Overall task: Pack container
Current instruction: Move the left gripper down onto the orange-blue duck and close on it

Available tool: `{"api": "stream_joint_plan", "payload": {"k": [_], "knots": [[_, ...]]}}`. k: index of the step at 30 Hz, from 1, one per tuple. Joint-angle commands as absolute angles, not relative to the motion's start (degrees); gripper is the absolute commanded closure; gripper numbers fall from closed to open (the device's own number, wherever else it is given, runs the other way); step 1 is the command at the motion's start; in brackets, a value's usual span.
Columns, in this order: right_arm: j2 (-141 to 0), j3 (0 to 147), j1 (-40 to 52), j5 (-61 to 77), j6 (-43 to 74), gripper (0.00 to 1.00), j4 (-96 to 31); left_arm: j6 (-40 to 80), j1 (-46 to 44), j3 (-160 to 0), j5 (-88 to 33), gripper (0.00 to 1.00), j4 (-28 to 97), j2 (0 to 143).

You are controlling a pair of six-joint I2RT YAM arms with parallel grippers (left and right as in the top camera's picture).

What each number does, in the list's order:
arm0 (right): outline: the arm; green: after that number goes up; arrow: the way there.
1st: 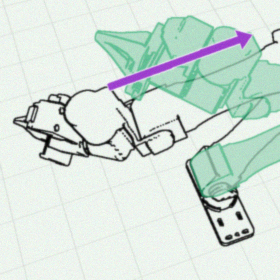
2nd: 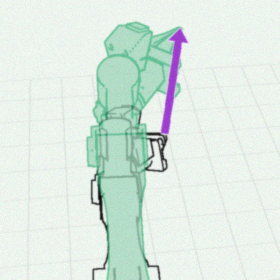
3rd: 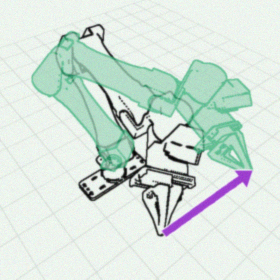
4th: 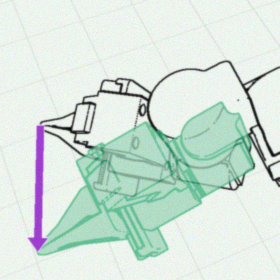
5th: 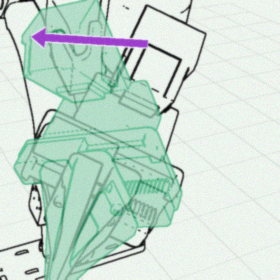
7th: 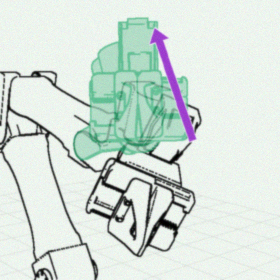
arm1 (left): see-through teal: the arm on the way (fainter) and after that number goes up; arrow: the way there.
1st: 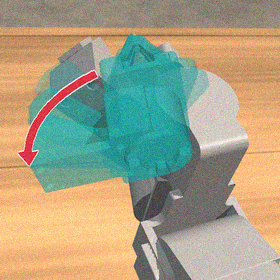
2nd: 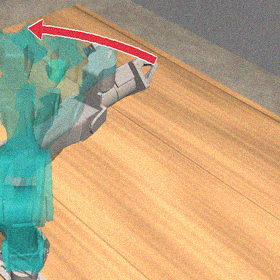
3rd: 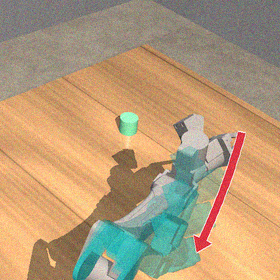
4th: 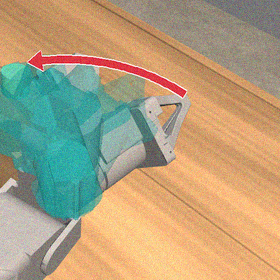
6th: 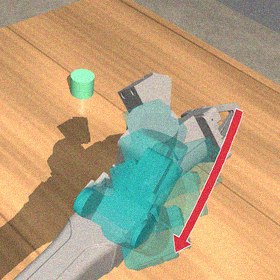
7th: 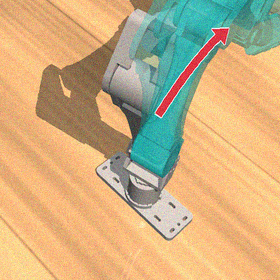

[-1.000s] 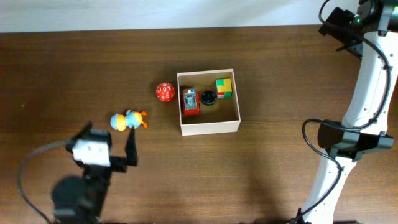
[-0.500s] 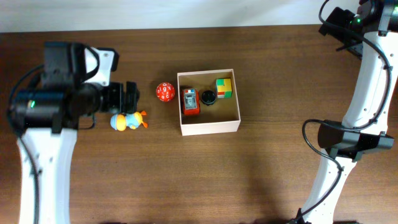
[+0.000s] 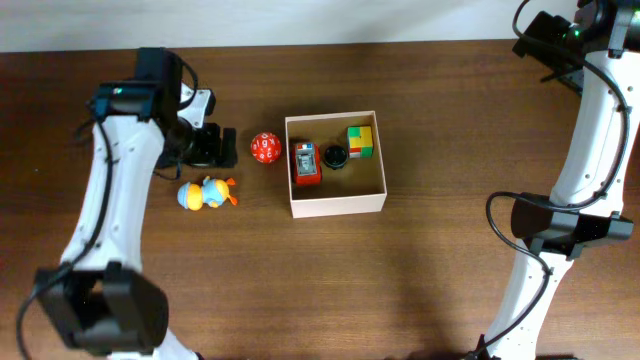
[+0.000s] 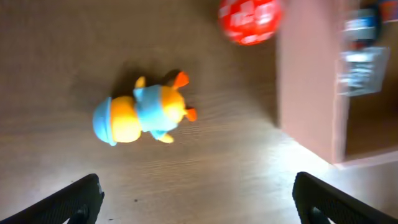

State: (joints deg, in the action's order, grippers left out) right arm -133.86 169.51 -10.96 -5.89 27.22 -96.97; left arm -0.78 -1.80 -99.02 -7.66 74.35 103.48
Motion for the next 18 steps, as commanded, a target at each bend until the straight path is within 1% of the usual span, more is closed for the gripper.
{"api": "stream_joint_plan", "payload": {"k": [1, 12, 16, 17, 18], "knots": [[-131.7, 170.54, -11.29, -5.98, 27.92, 0.01, -97.3, 2.61, -1.74, -99.9, -2.96, 0.01, 74.19, 110.13], [-131.72, 170.54, -11.29, -5.98, 27.92, 0.01, -97.3, 2.59, -1.76, -99.9, -2.96, 0.0, 73.47, 123.09], [-131.72, 170.54, -11.29, -5.98, 27.92, 0.01, -97.3, 2.59, -1.74, -99.9, -2.92, 0.11, 73.21, 124.57], [-131.72, 170.54, -11.29, -5.98, 27.92, 0.01, -97.3, 2.59, -1.74, -99.9, -2.87, 0.17, 73.08, 124.75], [-131.72, 170.54, -11.29, -5.98, 27.92, 0.01, -97.3, 2.59, -1.74, -99.9, -2.61, 0.2, 73.03, 124.75]]}}
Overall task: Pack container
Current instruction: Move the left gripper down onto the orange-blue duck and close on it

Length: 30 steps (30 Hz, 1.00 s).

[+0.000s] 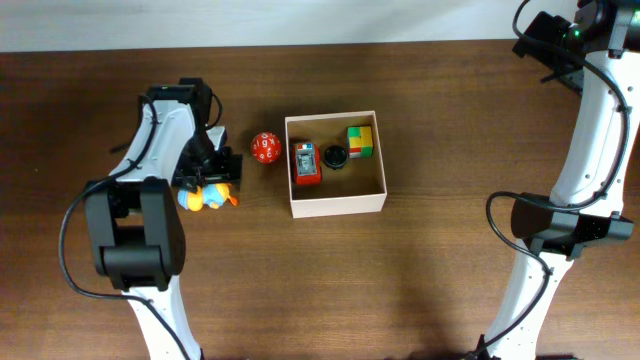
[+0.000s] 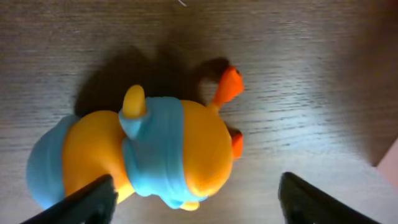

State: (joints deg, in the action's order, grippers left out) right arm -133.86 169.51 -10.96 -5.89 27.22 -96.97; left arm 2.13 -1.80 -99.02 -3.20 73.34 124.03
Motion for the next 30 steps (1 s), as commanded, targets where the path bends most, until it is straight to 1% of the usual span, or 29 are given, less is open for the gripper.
{"api": "stream_joint_plan", "payload": {"k": [1, 5, 7, 11, 17, 19, 22, 23, 24, 27, 29, 30], "knots": [[-131.72, 170.54, -11.29, -5.98, 27.92, 0.01, -97.3, 2.61, -1.74, -99.9, -2.15, 0.21, 72.97, 124.77], [-131.7, 170.54, -11.29, -5.98, 27.92, 0.01, -97.3, 2.59, -1.76, -99.9, 0.01, 0.21, 72.51, 124.77], [-131.72, 170.54, -11.29, -5.98, 27.94, 0.01, -97.3, 2.59, -1.76, -99.79, 0.84, 0.24, 71.96, 124.77], [-131.7, 170.54, -11.29, -5.98, 27.92, 0.01, -97.3, 2.59, -1.74, -99.79, 1.37, 0.36, 70.37, 124.81], [-131.72, 170.54, -11.29, -5.98, 27.92, 0.02, -97.3, 2.61, -1.76, -99.35, 2.85, 0.36, 67.09, 124.95], [-131.72, 170.54, -11.29, -5.98, 27.92, 0.01, -97.3, 2.63, -1.76, -99.35, 2.85, 0.45, 67.05, 124.99], [-131.7, 170.54, -11.29, -5.98, 27.92, 0.01, -97.3, 2.63, -1.76, -99.35, 2.83, 0.69, 67.05, 125.16], [-131.72, 170.54, -11.29, -5.98, 27.92, 0.01, -97.3, 2.66, -1.76, -99.35, 2.81, 0.75, 67.05, 125.16], [-131.72, 170.54, -11.29, -5.98, 27.92, 0.01, -97.3, 3.07, -1.76, -99.35, 2.83, 0.77, 67.05, 125.27], [-131.72, 170.54, -11.29, -5.98, 27.92, 0.01, -97.3, 3.92, -1.76, -99.35, 2.76, 0.78, 66.81, 125.49], [-131.7, 170.54, -11.29, -5.98, 27.92, 0.01, -97.3, 3.92, -1.78, -99.35, 2.59, 0.84, 66.72, 125.69], [-131.72, 170.54, -11.29, -5.98, 27.92, 0.01, -97.3, 3.99, -1.83, -99.35, 2.59, 0.89, 66.72, 125.69]]}}
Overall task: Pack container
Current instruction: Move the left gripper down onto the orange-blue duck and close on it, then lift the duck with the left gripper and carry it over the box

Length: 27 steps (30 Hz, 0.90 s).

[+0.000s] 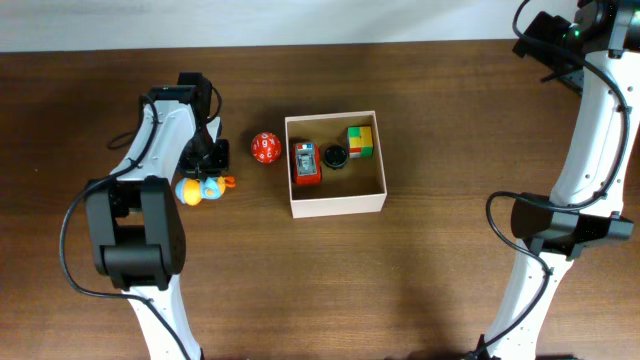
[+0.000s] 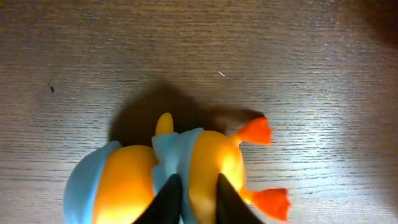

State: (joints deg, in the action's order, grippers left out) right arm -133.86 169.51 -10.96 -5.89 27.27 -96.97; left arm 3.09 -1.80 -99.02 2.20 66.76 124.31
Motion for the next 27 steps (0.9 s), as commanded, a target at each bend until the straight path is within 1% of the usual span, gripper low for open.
{"api": "stream_joint_plan", "payload": {"k": [1, 3, 11, 20, 27], "knots": [[-131.7, 170.54, -11.29, -5.98, 27.92, 0.01, -97.3, 4.36, -1.89, -99.35, 2.63, 0.93, 66.7, 125.69], [-131.72, 170.54, -11.29, -5.98, 27.92, 0.01, -97.3, 4.36, -2.07, -99.57, 2.63, 0.98, 66.87, 125.67], [-131.72, 170.54, -11.29, -5.98, 27.92, 0.01, -97.3, 6.66, -2.09, -106.34, 2.61, 0.98, 74.24, 125.64], [-131.72, 170.54, -11.29, -5.98, 27.92, 0.01, -97.3, 6.66, -2.98, -123.48, 1.54, 0.98, 87.85, 125.64], [-131.72, 170.54, -11.29, -5.98, 27.92, 0.01, -97.3, 6.66, -8.99, -136.79, 0.6, 0.98, 95.83, 125.64]]}}
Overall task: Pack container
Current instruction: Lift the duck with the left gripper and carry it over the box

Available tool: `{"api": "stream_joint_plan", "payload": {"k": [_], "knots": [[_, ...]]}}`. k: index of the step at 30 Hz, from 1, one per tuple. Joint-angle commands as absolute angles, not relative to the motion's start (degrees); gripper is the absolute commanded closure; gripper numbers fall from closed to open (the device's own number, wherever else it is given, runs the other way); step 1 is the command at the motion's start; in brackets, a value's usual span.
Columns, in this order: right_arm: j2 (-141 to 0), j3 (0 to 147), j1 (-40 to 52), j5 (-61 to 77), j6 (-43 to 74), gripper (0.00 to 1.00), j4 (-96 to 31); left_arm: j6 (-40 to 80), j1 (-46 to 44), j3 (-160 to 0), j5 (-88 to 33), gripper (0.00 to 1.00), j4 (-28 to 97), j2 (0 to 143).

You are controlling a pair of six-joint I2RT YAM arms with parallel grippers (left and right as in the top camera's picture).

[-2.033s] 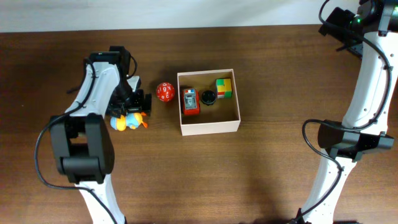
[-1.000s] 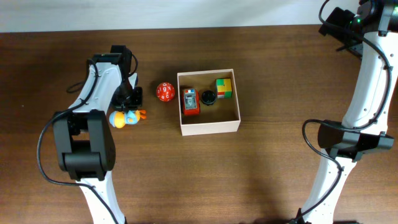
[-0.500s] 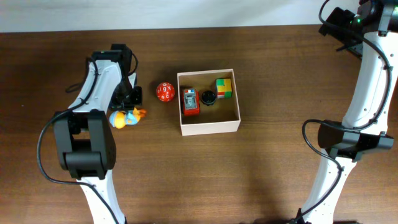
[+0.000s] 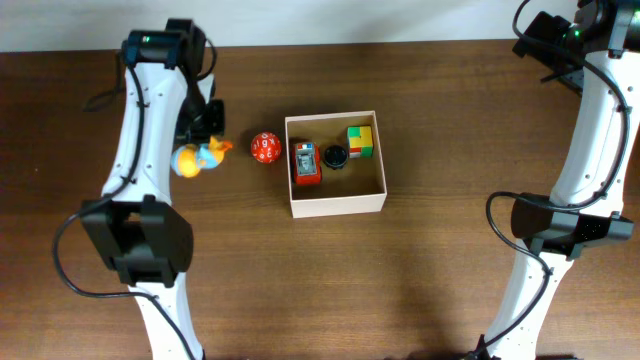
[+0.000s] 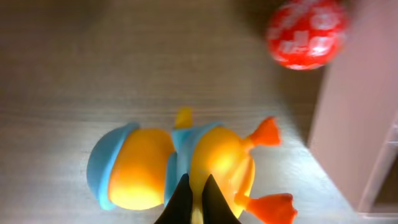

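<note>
An orange toy duck with a blue cap and scarf hangs in my left gripper, which is shut on the duck at its neck, above the table left of the box. A red ball with white marks lies on the table just left of the open white box; the left wrist view shows the ball beside the box wall. Inside the box sit a red item, a black round item and a green-yellow block. My right gripper is out of view.
The brown wooden table spreads around the box. The right arm's white links rise along the right side, its base at the right edge. A pale wall strip runs along the far edge.
My left gripper, shut on the duck on the table, now holds it farther back and higher, with the red ball and box wall in its wrist view.
The left gripper hung open above the duck lying left of the box. It then stood low around the duck, still open. Later its fingers were shut on the duck's neck. Now the duck is off its earlier spot, carried in the gripper. The right arm stayed still.
</note>
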State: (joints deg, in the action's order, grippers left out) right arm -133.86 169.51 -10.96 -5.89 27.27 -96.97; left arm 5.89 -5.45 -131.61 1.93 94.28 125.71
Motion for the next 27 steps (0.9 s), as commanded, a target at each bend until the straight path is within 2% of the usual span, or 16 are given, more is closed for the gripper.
{"api": "stream_joint_plan", "payload": {"k": [1, 10, 14, 27], "knots": [[-131.7, 170.54, -11.29, -5.98, 27.92, 0.01, -97.3, 6.66, -10.31, -138.19, 0.38, 0.98, 96.31, 125.64], [-131.7, 170.54, -11.29, -5.98, 27.92, 0.01, -97.3, 9.63, -25.41, -142.12, 0.27, 0.98, 93.89, 125.67], [-131.72, 170.54, -11.29, -5.98, 27.92, 0.01, -97.3, 13.8, -30.24, -142.12, 4.84, 0.98, 92.58, 125.67], [-131.72, 170.54, -11.29, -5.98, 27.92, 0.01, -97.3, 18.61, -33.52, -140.05, 8.01, 0.98, 95.66, 125.69]]}}
